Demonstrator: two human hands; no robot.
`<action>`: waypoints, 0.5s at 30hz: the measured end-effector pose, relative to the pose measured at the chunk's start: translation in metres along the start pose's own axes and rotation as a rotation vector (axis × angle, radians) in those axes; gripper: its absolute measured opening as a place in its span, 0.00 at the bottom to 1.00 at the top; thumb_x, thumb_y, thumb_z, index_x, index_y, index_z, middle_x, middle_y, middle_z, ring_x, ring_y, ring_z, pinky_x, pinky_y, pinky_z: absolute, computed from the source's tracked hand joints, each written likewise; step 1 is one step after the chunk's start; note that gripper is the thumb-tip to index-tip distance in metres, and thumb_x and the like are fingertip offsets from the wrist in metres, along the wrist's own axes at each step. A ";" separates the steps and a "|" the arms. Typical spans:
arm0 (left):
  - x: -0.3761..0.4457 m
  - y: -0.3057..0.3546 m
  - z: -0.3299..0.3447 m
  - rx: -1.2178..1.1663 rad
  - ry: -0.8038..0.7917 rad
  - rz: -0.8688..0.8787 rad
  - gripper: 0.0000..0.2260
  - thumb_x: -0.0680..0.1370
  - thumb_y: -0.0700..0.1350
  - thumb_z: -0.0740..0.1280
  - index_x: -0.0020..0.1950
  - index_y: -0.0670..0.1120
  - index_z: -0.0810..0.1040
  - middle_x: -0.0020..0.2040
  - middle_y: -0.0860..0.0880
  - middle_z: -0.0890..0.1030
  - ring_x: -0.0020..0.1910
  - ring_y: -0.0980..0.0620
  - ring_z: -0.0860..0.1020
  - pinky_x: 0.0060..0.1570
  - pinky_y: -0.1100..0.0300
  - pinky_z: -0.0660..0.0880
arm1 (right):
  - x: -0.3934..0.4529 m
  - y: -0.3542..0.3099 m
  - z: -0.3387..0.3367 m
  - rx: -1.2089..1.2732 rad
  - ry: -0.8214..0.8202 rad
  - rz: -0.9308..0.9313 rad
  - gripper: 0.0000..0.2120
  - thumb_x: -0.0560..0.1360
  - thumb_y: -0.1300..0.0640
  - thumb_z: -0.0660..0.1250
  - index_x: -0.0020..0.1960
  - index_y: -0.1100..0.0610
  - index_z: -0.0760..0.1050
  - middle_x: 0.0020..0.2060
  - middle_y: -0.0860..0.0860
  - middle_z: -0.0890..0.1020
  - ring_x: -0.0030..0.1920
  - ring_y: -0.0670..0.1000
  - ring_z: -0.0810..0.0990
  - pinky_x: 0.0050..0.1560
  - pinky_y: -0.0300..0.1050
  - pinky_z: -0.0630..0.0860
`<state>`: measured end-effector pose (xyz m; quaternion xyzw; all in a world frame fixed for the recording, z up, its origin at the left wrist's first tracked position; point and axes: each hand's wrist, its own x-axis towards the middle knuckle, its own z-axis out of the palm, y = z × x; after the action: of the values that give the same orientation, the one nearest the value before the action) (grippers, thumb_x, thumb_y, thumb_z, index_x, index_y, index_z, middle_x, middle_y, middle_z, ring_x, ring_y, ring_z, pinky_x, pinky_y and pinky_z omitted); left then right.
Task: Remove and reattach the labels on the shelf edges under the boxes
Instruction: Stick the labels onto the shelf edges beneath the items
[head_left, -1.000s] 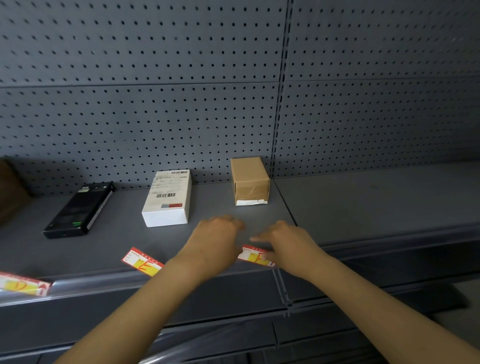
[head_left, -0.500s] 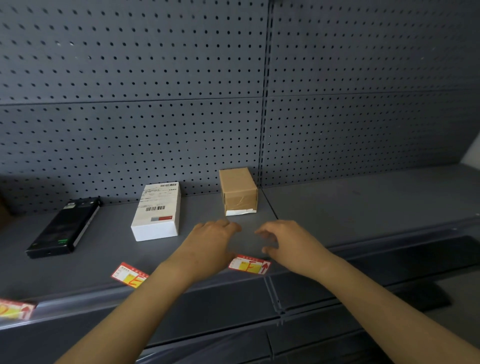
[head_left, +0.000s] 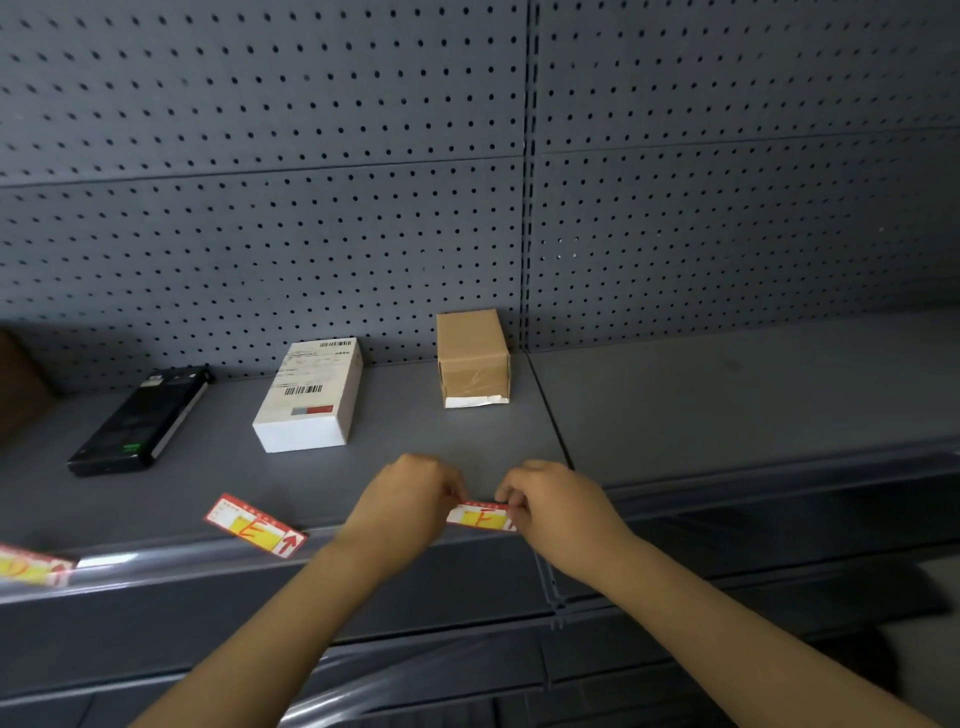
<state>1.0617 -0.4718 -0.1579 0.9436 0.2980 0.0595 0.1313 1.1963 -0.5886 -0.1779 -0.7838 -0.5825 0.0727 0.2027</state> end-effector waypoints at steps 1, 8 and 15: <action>-0.001 0.001 0.002 -0.031 0.010 -0.023 0.09 0.76 0.40 0.65 0.49 0.49 0.85 0.49 0.49 0.84 0.47 0.51 0.81 0.49 0.61 0.76 | 0.000 0.000 0.001 -0.013 0.014 0.005 0.10 0.77 0.61 0.62 0.55 0.53 0.78 0.52 0.51 0.80 0.50 0.52 0.79 0.50 0.49 0.77; -0.011 0.002 0.024 -0.119 0.123 -0.121 0.09 0.76 0.39 0.65 0.46 0.49 0.83 0.46 0.49 0.85 0.44 0.49 0.81 0.41 0.64 0.72 | 0.000 -0.001 0.005 -0.140 0.052 -0.034 0.11 0.77 0.60 0.62 0.55 0.51 0.80 0.51 0.48 0.81 0.53 0.51 0.78 0.51 0.47 0.76; -0.017 -0.005 0.034 0.115 0.130 -0.124 0.09 0.78 0.44 0.61 0.53 0.51 0.80 0.53 0.50 0.80 0.50 0.46 0.80 0.42 0.58 0.73 | -0.004 -0.001 0.006 -0.216 0.023 -0.135 0.13 0.78 0.60 0.61 0.58 0.50 0.80 0.49 0.50 0.79 0.50 0.52 0.76 0.48 0.48 0.76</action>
<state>1.0514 -0.4848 -0.1922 0.9235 0.3667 0.0952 0.0606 1.1921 -0.5912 -0.1841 -0.7608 -0.6360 -0.0131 0.1281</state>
